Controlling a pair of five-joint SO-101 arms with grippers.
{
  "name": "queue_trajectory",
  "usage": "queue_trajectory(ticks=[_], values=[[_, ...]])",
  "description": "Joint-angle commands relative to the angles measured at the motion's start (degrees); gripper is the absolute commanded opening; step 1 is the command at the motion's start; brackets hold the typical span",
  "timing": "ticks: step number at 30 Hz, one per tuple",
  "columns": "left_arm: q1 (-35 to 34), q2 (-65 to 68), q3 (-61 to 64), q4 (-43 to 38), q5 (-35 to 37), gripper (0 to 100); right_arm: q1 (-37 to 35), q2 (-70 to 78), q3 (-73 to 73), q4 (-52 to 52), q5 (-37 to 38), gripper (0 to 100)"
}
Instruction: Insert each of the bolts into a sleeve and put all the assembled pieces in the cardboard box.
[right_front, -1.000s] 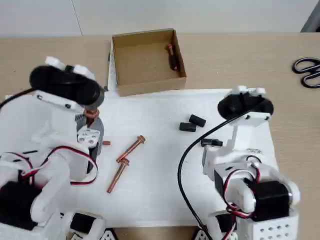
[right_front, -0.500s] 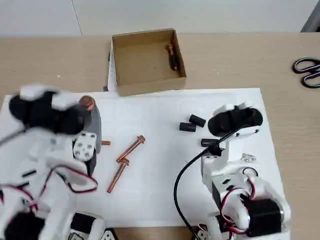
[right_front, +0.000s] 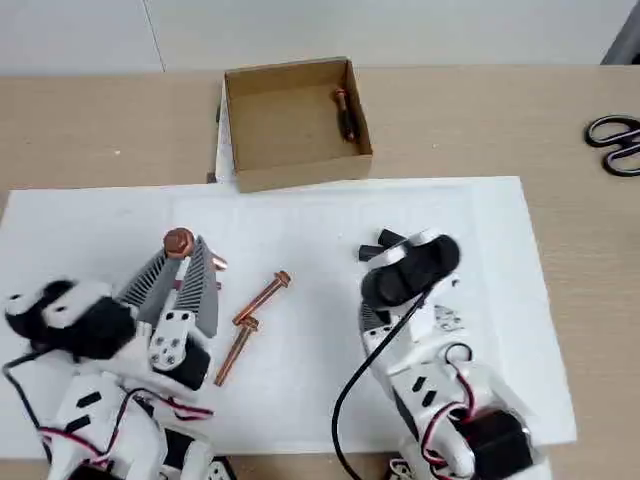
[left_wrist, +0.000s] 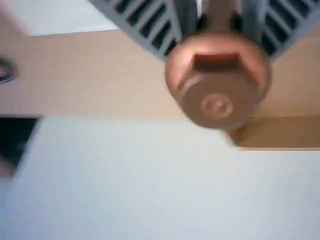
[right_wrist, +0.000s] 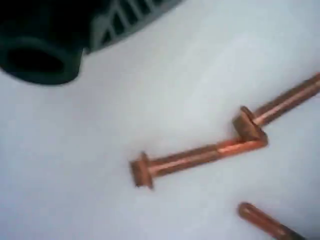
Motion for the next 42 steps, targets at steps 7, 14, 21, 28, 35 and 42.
queue_trajectory(ticks=[7, 14, 21, 28, 35, 42], values=[[4.84, -0.18, 1.1, -1.85, 8.79, 1, -11.03, -5.23, 6.77, -9.19, 0.62, 0.3], [5.63, -0.18, 2.24, -1.58, 8.79, 1, -16.66, -12.88, 9.05, -8.75, 0.7, 0.3], [14.95, -0.26, 4.7, -1.85, 8.79, 1, -17.98, -14.37, 9.67, -8.75, 0.7, 0.3], [17.76, -0.26, 7.69, -1.93, 8.79, 1, -21.32, -14.37, 9.76, -8.75, 0.7, 0.3], [17.76, -0.26, 8.22, -1.85, 8.79, 1, -21.41, -14.37, 9.76, -9.27, 0.7, 0.3], [18.64, -0.26, 8.22, -1.85, 8.79, 1, -21.14, -14.37, 9.76, -12.0, 5.89, 0.3]])
